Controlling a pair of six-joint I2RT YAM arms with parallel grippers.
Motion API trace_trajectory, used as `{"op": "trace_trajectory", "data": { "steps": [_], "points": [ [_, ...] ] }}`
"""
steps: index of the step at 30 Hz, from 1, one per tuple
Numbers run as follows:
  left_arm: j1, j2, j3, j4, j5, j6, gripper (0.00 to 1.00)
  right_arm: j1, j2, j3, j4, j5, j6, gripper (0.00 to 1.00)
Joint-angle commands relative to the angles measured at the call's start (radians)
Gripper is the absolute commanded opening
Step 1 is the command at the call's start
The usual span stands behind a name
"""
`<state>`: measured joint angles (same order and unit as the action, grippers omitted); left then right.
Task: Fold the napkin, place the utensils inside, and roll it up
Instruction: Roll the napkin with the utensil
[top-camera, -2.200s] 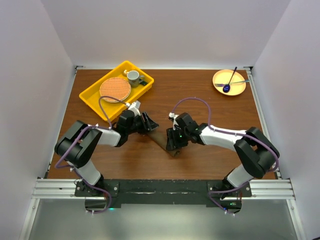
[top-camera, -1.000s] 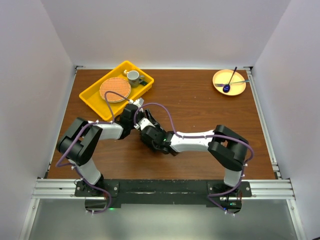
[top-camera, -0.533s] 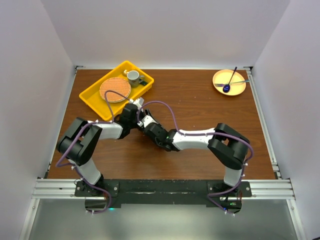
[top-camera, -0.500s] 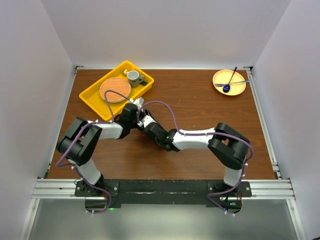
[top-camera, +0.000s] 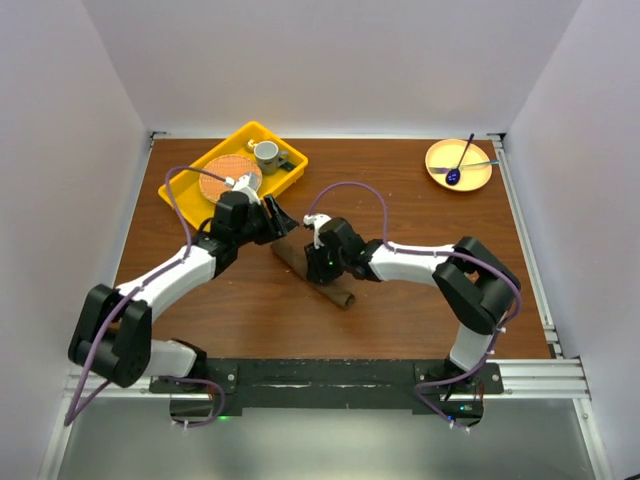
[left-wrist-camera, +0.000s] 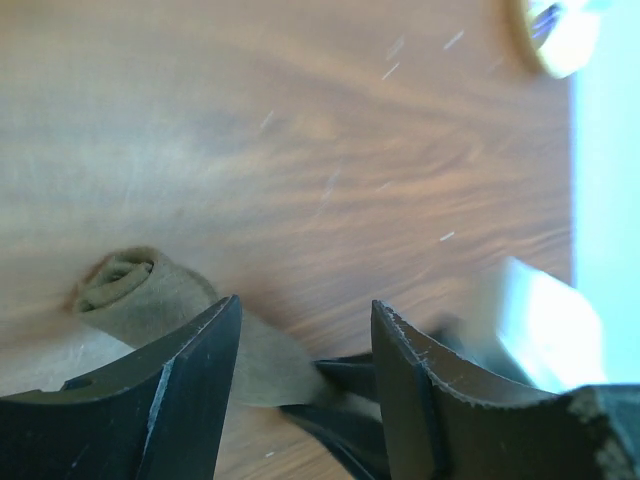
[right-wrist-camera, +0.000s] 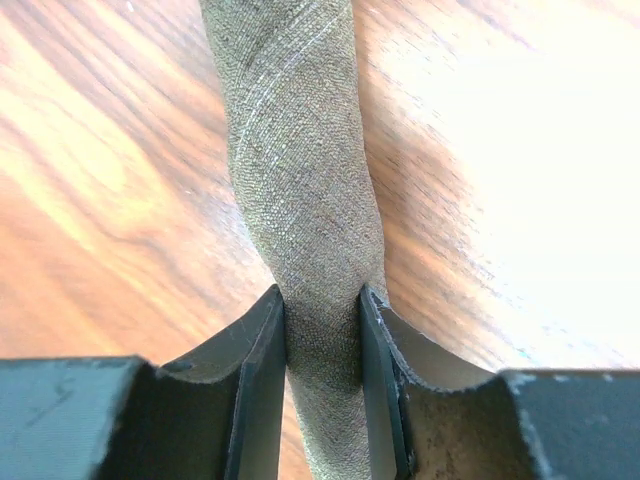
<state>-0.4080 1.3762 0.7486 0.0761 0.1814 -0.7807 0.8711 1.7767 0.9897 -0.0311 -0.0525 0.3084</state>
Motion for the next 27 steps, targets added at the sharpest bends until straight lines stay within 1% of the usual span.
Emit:
{"op": "trace_trajectory", "data": {
  "steps": [1, 4, 5, 6, 7, 8, 9, 10, 12, 18, 20, 23, 25, 27],
  "points": [
    [0.008, -0.058, 0.022, -0.004, -0.008, 0.021, 0.59, -0.063, 0.010, -0.069, -0.044, -0.317, 0.196, 0.14],
    [0.008, -0.081, -0.033, 0.036, 0.007, 0.005, 0.59, -0.079, 0.023, -0.080, -0.029, -0.351, 0.234, 0.14],
    [0.008, -0.085, -0.051, 0.092, 0.019, 0.000, 0.59, -0.087, 0.029, -0.085, -0.007, -0.365, 0.248, 0.14],
    [0.008, -0.083, -0.067, 0.129, 0.064, -0.006, 0.59, -0.098, 0.039, -0.106, 0.016, -0.404, 0.267, 0.14],
    [0.008, -0.065, -0.089, 0.202, 0.100, -0.020, 0.59, -0.122, 0.044, -0.120, 0.026, -0.424, 0.317, 0.13],
    [0.008, -0.048, -0.094, 0.230, 0.136, -0.029, 0.59, -0.135, 0.049, -0.140, 0.087, -0.440, 0.334, 0.13],
    [0.008, -0.030, -0.094, 0.252, 0.189, -0.038, 0.59, -0.144, 0.055, -0.144, 0.103, -0.463, 0.349, 0.13],
    [0.006, 0.006, -0.100, 0.299, 0.207, -0.055, 0.58, -0.156, 0.058, -0.146, 0.112, -0.464, 0.365, 0.13],
    [0.005, 0.029, -0.115, 0.353, 0.243, -0.072, 0.58, -0.162, 0.061, -0.154, 0.125, -0.466, 0.386, 0.13],
    [-0.020, 0.109, -0.207, 0.514, 0.267, -0.124, 0.58, -0.195, 0.073, -0.184, 0.186, -0.500, 0.426, 0.13],
    [-0.022, 0.176, -0.244, 0.586, 0.267, -0.134, 0.58, -0.195, 0.075, -0.195, 0.203, -0.507, 0.434, 0.13],
    [-0.022, 0.291, -0.250, 0.642, 0.270, -0.138, 0.57, -0.195, 0.067, -0.209, 0.212, -0.506, 0.440, 0.14],
    [-0.022, 0.337, -0.265, 0.645, 0.241, -0.140, 0.56, -0.193, 0.059, -0.210, 0.205, -0.503, 0.439, 0.14],
    [-0.020, 0.348, -0.275, 0.633, 0.198, -0.126, 0.56, -0.195, 0.044, -0.201, 0.183, -0.489, 0.413, 0.16]
  ]
}}
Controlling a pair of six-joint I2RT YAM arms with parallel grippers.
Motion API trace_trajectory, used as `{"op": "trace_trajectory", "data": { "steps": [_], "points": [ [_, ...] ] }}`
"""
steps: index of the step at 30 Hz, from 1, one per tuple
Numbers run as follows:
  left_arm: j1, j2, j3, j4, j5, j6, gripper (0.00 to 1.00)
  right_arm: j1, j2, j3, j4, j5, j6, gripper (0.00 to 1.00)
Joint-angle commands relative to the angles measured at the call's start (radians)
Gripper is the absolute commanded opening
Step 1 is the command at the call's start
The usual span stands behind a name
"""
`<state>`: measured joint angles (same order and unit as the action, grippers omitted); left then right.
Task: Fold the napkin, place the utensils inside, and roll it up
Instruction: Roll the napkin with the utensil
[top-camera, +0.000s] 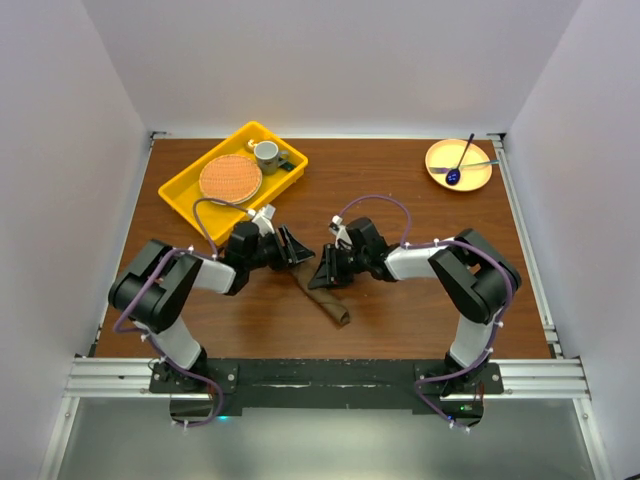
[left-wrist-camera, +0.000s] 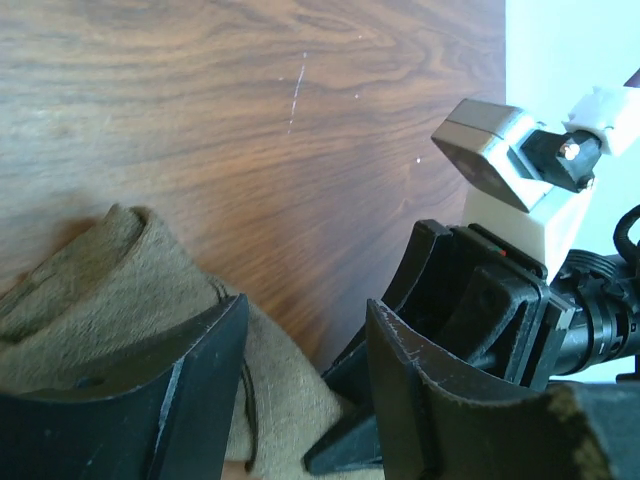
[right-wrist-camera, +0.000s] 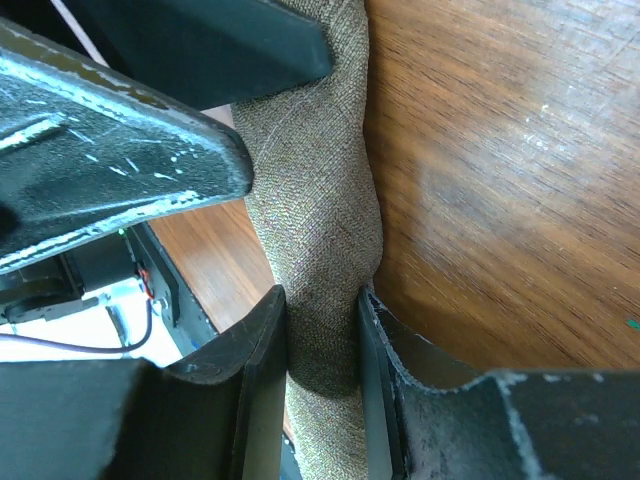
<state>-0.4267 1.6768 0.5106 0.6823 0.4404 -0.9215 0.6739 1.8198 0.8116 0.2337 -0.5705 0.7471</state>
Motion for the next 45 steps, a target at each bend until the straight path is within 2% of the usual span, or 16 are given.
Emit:
{"op": "trace_trajectory", "data": {
  "steps": [1, 6, 11, 14, 17, 21, 27, 31, 39, 45],
  "points": [
    [-0.001, 0.058, -0.040, 0.007, -0.072, 0.036, 0.56, 0.004, -0.005, -0.016, -0.098, 0.035, -0.040, 0.18],
    [-0.001, 0.072, -0.060, 0.002, -0.092, 0.056, 0.56, 0.009, -0.069, 0.057, -0.276, 0.081, -0.170, 0.39],
    [-0.001, 0.072, -0.063, 0.003, -0.092, 0.059, 0.55, 0.009, -0.148, 0.092, -0.433, 0.159, -0.244, 0.52],
    [-0.001, 0.067, -0.058, -0.003, -0.092, 0.062, 0.55, 0.009, -0.178, 0.037, -0.427, 0.173, -0.242, 0.53],
    [-0.001, 0.064, -0.055, -0.007, -0.092, 0.062, 0.55, 0.016, -0.200, -0.061, -0.347, 0.158, -0.197, 0.52],
    [0.000, 0.063, -0.047, -0.010, -0.091, 0.061, 0.55, 0.073, -0.192, -0.109, -0.301, 0.187, -0.170, 0.52],
    [0.000, 0.032, -0.034, -0.041, -0.088, 0.073, 0.55, 0.088, -0.224, 0.000, -0.448, 0.294, -0.235, 0.53],
    [-0.001, -0.054, -0.001, -0.127, -0.091, 0.099, 0.56, 0.096, -0.269, 0.087, -0.549, 0.330, -0.259, 0.55],
    [-0.001, -0.198, 0.144, -0.282, -0.046, 0.116, 0.59, 0.102, -0.295, 0.095, -0.533, 0.324, -0.241, 0.59],
    [-0.001, -0.270, 0.189, -0.366, -0.028, 0.118, 0.59, 0.134, -0.307, 0.110, -0.548, 0.363, -0.247, 0.60]
  ]
}}
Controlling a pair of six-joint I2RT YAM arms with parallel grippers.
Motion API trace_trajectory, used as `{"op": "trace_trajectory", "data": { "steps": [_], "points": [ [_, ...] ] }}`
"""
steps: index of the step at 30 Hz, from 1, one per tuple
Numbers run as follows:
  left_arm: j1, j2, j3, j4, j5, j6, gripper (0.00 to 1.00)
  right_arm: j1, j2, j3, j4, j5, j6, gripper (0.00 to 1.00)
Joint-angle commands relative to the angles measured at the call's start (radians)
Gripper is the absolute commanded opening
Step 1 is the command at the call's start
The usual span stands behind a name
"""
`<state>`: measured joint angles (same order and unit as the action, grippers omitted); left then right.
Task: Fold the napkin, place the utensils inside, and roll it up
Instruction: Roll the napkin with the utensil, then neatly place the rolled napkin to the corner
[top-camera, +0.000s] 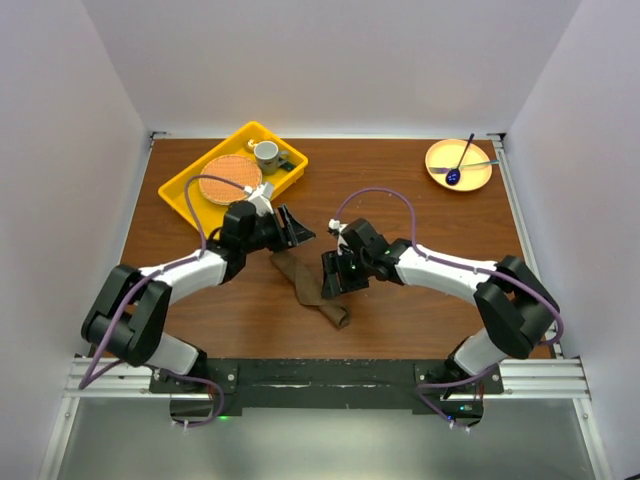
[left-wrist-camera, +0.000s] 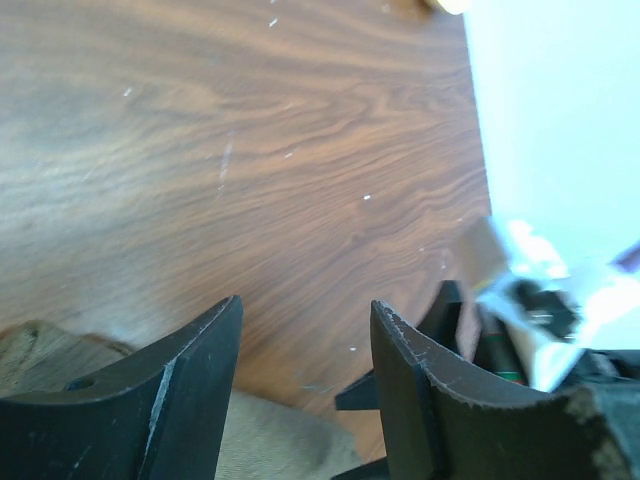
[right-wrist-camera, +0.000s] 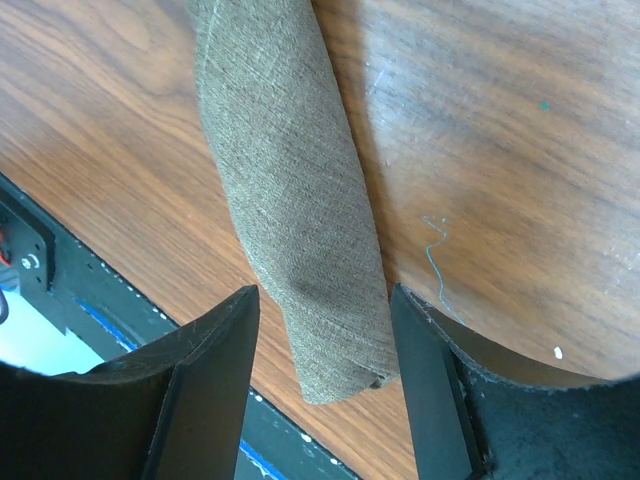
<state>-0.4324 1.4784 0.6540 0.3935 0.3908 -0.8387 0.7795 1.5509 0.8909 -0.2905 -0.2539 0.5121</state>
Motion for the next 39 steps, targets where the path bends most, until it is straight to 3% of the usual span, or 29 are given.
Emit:
{"op": "trace_trajectory", "data": {
  "steps": [1, 6, 14, 25, 34, 39],
  "points": [
    [0.004, -0.085, 0.048, -0.091, 0.022, 0.039, 0.59, 0.036, -0.035, 0.037, -0.036, 0.057, -0.023, 0.61],
    [0.021, -0.257, 0.068, -0.304, -0.091, 0.064, 0.59, 0.095, 0.044, 0.135, -0.110, 0.226, -0.151, 0.78],
    [0.041, -0.597, 0.061, -0.611, -0.288, 0.121, 0.62, 0.110, 0.199, 0.310, -0.141, 0.252, -0.271, 0.84],
    [0.044, -0.747, 0.016, -0.685, -0.248, 0.090, 0.62, 0.156, 0.359, 0.424, -0.151, 0.278, -0.291, 0.86],
    [0.044, -0.750, 0.004, -0.670, -0.214, 0.082, 0.62, 0.172, 0.399, 0.421, -0.138, 0.306, -0.251, 0.78],
    [0.044, -0.750, -0.005, -0.662, -0.205, 0.084, 0.62, 0.172, 0.408, 0.402, -0.115, 0.262, -0.218, 0.55]
  ]
}}
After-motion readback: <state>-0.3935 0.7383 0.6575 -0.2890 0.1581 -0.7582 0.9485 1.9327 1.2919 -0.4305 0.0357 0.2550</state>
